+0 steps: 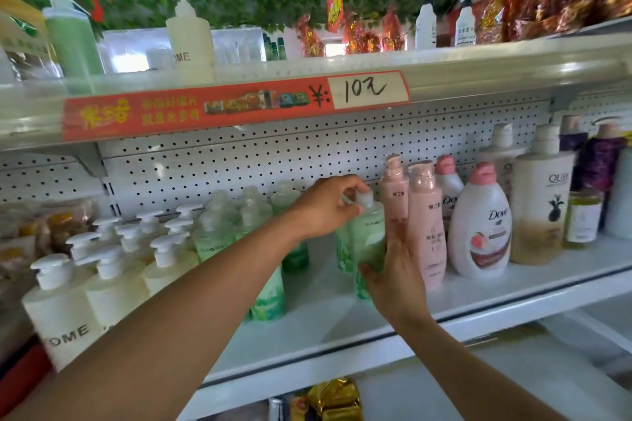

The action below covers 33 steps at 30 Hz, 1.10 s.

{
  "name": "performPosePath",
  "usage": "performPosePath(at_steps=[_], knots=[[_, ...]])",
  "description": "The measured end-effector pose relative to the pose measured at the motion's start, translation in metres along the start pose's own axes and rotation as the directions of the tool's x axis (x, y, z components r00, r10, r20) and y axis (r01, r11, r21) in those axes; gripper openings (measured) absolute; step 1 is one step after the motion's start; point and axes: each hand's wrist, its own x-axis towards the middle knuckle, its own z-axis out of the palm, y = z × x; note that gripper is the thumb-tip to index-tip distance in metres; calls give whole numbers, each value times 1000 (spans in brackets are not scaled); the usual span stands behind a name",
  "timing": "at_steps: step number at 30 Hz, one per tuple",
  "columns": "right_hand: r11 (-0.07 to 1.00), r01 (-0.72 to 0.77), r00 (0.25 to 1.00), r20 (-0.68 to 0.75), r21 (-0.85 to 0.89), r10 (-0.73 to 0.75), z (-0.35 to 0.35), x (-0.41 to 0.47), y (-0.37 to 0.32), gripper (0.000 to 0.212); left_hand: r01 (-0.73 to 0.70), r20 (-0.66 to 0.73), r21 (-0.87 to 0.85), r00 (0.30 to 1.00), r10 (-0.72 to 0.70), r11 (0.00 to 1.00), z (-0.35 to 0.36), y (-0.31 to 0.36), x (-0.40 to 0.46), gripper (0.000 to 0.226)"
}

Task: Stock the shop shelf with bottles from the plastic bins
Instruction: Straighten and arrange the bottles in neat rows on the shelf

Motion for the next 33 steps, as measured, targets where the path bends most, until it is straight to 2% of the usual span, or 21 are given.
performPosePath(at_steps=[3, 9, 12, 18, 24, 26, 30, 31, 33], knots=[[999, 35, 999, 37, -42, -33, 7, 0, -6, 51, 25, -1, 41, 1000, -25, 999, -13, -8, -7, 23], [1000, 25, 988, 156, -6, -23, 35, -1, -32, 57, 12, 19, 308, 1000, -19, 951, -53, -28, -22, 26], [999, 54, 979, 197, 7, -54, 52, 5, -44, 57, 41, 20, 375, 998, -52, 926, -66, -43, -24, 27], [995, 75, 977, 194, 60, -85, 76, 15, -55, 53, 136, 22, 376, 988, -155, 916, -76, -67, -21, 32], [994, 60, 980, 186, 87, -76, 83, 18, -51, 53, 159, 44, 337, 982, -184, 928, -77, -66, -23, 35], [994, 91, 987, 130, 63, -98, 78, 11, -44, 57, 150, 81, 338, 979, -187, 929, -77, -64, -26, 43], [977, 213, 957, -203, 15, -206, 59, 10, -29, 72, 85, 129, 339, 982, -135, 937, -75, -65, -49, 66], [983, 184, 958, -226, 23, -174, 55, 14, -26, 76, 70, 132, 358, 983, -124, 931, -74, -67, -56, 68], [996, 80, 984, -165, 41, -72, 51, 25, -22, 84, 58, 129, 431, 984, -126, 900, -73, -72, -63, 70]])
